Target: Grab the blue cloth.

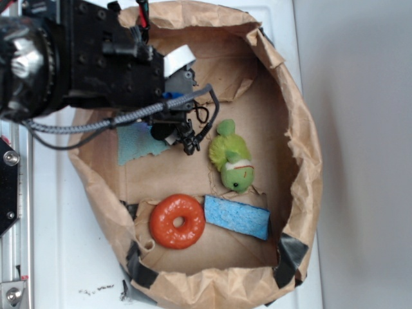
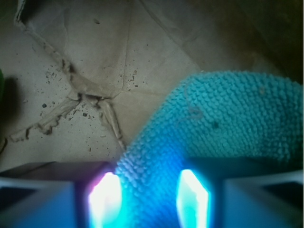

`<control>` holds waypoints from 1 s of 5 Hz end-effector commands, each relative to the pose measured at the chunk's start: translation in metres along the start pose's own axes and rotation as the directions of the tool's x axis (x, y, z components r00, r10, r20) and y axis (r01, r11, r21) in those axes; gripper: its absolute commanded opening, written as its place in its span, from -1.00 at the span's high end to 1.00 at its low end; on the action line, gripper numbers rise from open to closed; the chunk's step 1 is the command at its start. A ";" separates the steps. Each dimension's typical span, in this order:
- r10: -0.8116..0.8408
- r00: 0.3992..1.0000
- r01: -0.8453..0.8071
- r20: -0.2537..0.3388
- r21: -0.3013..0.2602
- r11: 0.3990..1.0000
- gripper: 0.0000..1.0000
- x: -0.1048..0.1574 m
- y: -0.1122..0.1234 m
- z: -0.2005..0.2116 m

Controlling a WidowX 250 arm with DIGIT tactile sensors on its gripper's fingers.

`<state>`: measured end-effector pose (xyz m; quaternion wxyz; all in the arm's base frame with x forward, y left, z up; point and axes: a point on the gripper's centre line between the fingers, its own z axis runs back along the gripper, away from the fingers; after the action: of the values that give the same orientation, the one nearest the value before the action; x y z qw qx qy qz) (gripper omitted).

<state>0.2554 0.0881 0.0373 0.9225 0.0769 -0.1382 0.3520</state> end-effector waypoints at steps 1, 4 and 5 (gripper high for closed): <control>-0.010 0.998 0.012 0.061 -0.035 0.999 1.00 0.005 -0.004 0.012; -0.119 0.989 0.133 0.083 -0.188 0.973 1.00 0.026 0.001 0.095; -0.195 0.981 0.195 0.026 -0.228 0.954 1.00 0.040 -0.004 0.123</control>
<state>0.2627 0.0719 0.1519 0.9603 -0.0198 -0.1508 0.2338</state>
